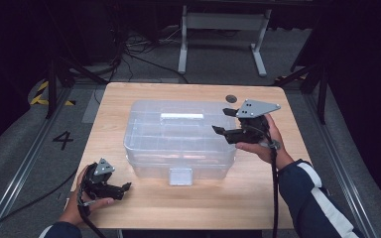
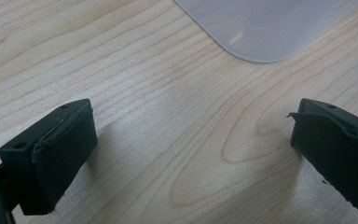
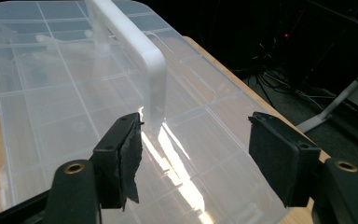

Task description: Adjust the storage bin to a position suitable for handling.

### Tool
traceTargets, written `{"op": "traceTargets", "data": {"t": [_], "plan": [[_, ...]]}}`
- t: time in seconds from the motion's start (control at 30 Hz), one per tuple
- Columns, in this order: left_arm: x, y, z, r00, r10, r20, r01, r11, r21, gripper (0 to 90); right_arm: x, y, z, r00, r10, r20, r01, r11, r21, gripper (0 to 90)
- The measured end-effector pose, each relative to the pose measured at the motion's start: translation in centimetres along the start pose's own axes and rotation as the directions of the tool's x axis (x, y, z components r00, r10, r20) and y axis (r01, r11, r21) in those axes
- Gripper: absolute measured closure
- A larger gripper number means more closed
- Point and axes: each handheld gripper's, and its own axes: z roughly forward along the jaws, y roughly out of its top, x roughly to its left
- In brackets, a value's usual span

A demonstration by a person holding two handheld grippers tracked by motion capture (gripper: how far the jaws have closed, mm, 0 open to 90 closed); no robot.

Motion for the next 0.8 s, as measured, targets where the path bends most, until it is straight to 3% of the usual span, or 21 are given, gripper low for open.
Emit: {"op": "traceTargets", "data": {"t": [0.8], "plan": [[0.0,0.0,0.0,1.0,0.0,0.0,0.0,1.0,0.0,0.7,1.0,2.2,2.7,0.9963,-0.05,-0.07,0.053,0.9977,0.043,41.3]]}}
